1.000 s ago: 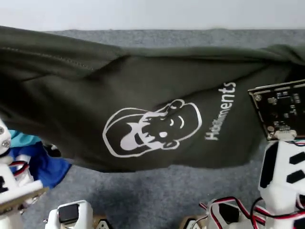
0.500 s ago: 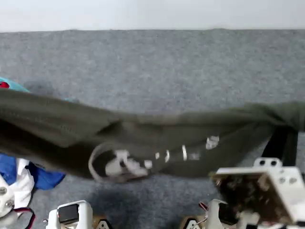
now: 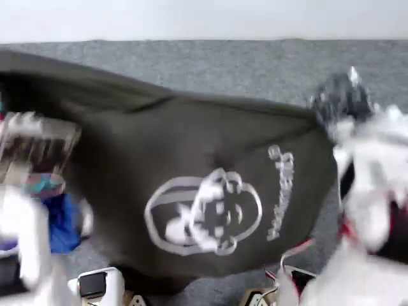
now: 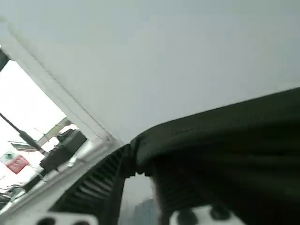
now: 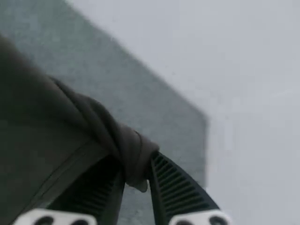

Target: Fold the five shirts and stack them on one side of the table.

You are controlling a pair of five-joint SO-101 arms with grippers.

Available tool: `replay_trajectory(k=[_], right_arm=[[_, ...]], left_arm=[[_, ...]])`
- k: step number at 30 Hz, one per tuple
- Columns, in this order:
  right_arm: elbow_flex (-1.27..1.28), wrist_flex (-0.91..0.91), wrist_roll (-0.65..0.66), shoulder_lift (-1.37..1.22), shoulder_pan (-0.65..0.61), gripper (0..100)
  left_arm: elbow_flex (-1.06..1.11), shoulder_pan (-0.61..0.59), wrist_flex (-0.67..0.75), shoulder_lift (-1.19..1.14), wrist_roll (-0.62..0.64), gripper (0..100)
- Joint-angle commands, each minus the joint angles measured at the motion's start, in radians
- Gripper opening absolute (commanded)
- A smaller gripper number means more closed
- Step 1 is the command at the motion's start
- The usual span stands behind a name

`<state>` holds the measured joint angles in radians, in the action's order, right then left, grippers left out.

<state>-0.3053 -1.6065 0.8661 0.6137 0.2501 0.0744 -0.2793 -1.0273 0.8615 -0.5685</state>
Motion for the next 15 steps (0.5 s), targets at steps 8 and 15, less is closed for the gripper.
replay_trajectory(k=[8, 15], right_arm=[[0.342, 0.512, 0.011, -0.237, -0.113, 1.0], [0.376, 0.842, 0.012, -0.452, -0.137, 1.0]], left_arm=[[0.216, 0.086, 0.325, -0.350, -0.032, 1], [0.139, 0.101, 0.479, -0.620, -0.032, 1]])
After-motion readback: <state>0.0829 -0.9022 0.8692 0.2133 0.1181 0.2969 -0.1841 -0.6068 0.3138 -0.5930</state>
